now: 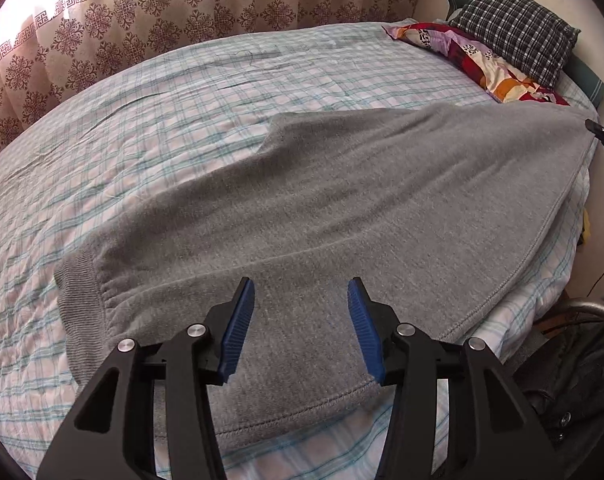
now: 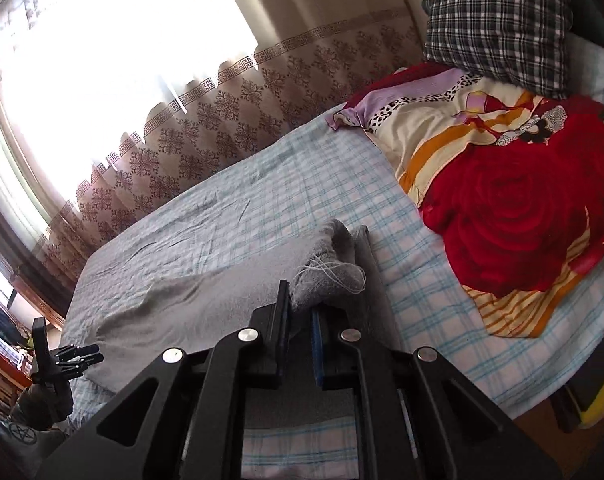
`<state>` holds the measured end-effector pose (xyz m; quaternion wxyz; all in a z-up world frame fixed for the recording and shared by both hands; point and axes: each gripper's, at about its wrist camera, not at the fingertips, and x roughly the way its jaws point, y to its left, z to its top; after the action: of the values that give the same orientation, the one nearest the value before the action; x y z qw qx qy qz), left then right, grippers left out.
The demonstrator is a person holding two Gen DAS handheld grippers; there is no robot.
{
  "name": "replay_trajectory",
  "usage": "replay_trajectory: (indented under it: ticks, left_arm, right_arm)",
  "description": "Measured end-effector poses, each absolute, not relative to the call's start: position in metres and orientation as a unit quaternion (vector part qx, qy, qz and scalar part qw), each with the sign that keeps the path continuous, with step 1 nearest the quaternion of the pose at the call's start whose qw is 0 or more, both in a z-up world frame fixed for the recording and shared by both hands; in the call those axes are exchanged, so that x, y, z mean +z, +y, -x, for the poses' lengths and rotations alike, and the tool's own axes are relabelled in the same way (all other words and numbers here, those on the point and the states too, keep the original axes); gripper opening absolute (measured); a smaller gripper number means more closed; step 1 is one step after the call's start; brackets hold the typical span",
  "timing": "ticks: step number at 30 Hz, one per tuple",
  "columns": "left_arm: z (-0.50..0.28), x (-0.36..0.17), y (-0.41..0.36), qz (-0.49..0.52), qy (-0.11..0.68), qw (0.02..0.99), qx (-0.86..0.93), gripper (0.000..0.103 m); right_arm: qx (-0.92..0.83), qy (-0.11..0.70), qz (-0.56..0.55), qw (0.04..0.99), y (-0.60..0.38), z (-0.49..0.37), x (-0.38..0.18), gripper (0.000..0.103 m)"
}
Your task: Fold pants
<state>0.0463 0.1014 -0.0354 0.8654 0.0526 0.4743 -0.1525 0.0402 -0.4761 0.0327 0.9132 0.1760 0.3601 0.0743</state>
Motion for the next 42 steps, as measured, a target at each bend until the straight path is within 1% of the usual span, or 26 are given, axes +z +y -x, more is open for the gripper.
replay_trajectory:
  ticks: [3, 5, 7, 9, 14, 15, 16, 19, 22, 27, 31, 35, 36, 37, 38, 39, 40, 41, 42]
  left_arm:
    - [-0.043, -0.054, 0.092, -0.065, 0.497, 0.85, -0.163, 0.05]
    - [-0.038, -0.063, 0.09, -0.07, 0.506, 0.844, -0.165, 0.05]
    - [-0.035, -0.066, 0.092, -0.068, 0.509, 0.842, -0.165, 0.05]
    - [-0.036, -0.066, 0.096, -0.065, 0.512, 0.84, -0.165, 0.05]
    - [-0.037, -0.065, 0.093, -0.078, 0.517, 0.837, -0.162, 0.051]
    - [-0.037, -0.065, 0.093, -0.079, 0.518, 0.836, -0.161, 0.051]
    - [-0.038, -0.066, 0.093, -0.08, 0.519, 0.836, -0.16, 0.051]
    - [-0.039, -0.066, 0.093, -0.078, 0.52, 0.835, -0.159, 0.052]
    - [-0.044, -0.065, 0.093, -0.078, 0.521, 0.836, -0.154, 0.052]
    - [-0.059, -0.055, 0.085, -0.072, 0.512, 0.842, -0.15, 0.052]
    - [-0.07, -0.048, 0.071, -0.08, 0.503, 0.846, -0.159, 0.052]
    - [-0.082, -0.05, 0.064, -0.076, 0.505, 0.845, -0.161, 0.053]
    - [-0.085, -0.052, 0.063, -0.073, 0.506, 0.844, -0.16, 0.053]
    - [-0.089, -0.053, 0.063, -0.07, 0.508, 0.844, -0.158, 0.053]
    - [-0.092, -0.055, 0.062, -0.066, 0.51, 0.843, -0.157, 0.053]
    - [-0.095, -0.057, 0.062, -0.064, 0.512, 0.842, -0.155, 0.053]
    - [-0.099, -0.059, 0.062, -0.062, 0.513, 0.842, -0.154, 0.053]
    - [-0.102, -0.06, 0.062, -0.059, 0.515, 0.841, -0.153, 0.053]
    - [-0.105, -0.062, 0.063, -0.057, 0.516, 0.841, -0.151, 0.053]
  right_arm:
    - [0.048, 0.421, -0.206, 0.882, -0.498, -0.041, -0.016, 0.009]
    - [0.037, 0.447, -0.218, 0.867, -0.504, -0.041, -0.044, 0.009]
    - [0.034, 0.456, -0.225, 0.86, -0.506, -0.041, -0.056, 0.01]
    - [0.039, 0.454, -0.229, 0.86, -0.508, -0.042, -0.053, 0.013]
    - [0.014, 0.441, -0.168, 0.882, -0.506, -0.044, -0.025, 0.034]
    - [-0.013, 0.433, -0.147, 0.889, -0.508, -0.044, -0.019, 0.054]
    - [-0.043, 0.43, -0.125, 0.893, -0.511, -0.046, -0.014, 0.059]
    - [-0.076, 0.42, -0.113, 0.897, -0.524, -0.049, -0.006, 0.059]
    - [-0.037, 0.409, -0.124, 0.903, -0.516, -0.066, 0.001, 0.059]
    - [0.044, 0.404, -0.119, 0.906, -0.473, -0.127, 0.006, 0.059]
    - [0.065, 0.43, -0.133, 0.891, -0.461, -0.182, -0.006, 0.059]
    - [0.05, 0.487, -0.147, 0.86, -0.457, -0.222, -0.028, 0.059]
    - [0.046, 0.498, -0.144, 0.854, -0.455, -0.228, -0.034, 0.058]
    - [0.045, 0.511, -0.143, 0.846, -0.455, -0.232, -0.04, 0.053]
    - [0.039, 0.521, -0.141, 0.841, -0.454, -0.234, -0.044, 0.045]
    - [0.037, 0.523, -0.133, 0.841, -0.452, -0.234, -0.045, 0.028]
    - [0.037, 0.517, -0.117, 0.847, -0.449, -0.231, -0.041, 0.017]
    - [0.039, 0.506, -0.105, 0.855, -0.446, -0.227, -0.035, 0.008]
    - [0.042, 0.49, -0.099, 0.865, -0.443, -0.221, -0.026, 0.006]
